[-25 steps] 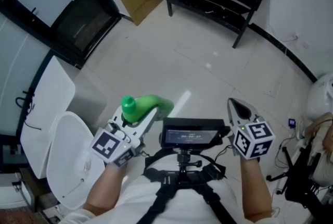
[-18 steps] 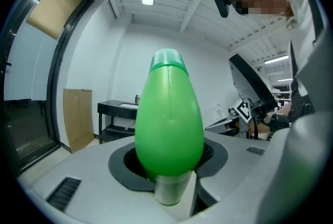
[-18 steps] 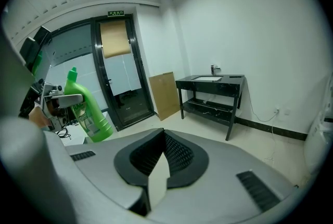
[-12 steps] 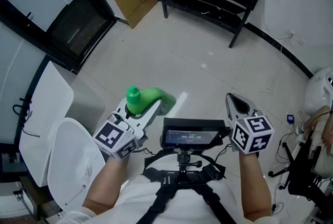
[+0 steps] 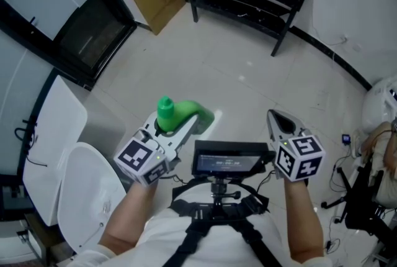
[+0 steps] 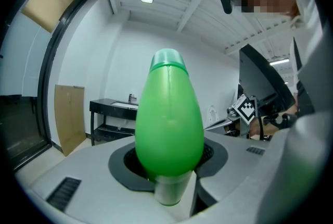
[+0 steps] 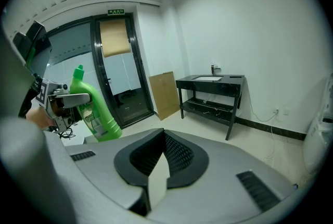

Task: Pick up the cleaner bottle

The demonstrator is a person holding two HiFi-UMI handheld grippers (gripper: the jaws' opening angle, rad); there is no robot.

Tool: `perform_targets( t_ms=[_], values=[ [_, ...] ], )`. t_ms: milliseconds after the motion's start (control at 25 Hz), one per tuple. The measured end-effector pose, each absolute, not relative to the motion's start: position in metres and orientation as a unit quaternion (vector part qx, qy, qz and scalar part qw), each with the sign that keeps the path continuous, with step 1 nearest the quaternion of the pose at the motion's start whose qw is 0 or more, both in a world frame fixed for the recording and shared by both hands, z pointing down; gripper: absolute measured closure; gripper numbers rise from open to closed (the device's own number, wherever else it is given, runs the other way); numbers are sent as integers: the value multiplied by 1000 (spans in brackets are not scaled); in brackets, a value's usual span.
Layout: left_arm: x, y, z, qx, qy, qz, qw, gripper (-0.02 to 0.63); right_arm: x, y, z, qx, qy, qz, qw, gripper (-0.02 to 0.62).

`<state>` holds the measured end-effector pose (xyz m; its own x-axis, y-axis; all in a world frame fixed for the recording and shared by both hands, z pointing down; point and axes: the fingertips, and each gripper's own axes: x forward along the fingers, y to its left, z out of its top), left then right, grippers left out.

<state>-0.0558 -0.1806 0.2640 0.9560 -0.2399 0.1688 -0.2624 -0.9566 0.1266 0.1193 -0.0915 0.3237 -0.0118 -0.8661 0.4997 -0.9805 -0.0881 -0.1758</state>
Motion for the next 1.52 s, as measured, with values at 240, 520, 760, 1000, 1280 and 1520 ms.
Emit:
perform_targets(
  t_ms=[240, 520, 760, 1000, 1280, 1520],
  values=[
    [-52, -176, 265, 986, -119, 84, 82, 448, 115, -93, 323, 691, -669, 248, 119, 594],
    [-47, -178, 266, 988, -113, 74, 69, 448, 113, -94, 324, 688, -671, 249, 124, 594],
    [-46, -177, 267, 989, -109, 74, 70, 448, 112, -94, 324, 686, -672, 250, 127, 594],
    [-45, -176, 267, 988, -106, 78, 81, 448, 111, -97, 323, 686, -672, 244, 136, 594],
    [-46, -179, 271, 988, -108, 75, 78, 448, 112, -96, 326, 687, -670, 245, 139, 595],
    [-46, -177, 272, 989, -106, 71, 76, 448, 110, -94, 327, 687, -669, 246, 141, 595]
  ],
)
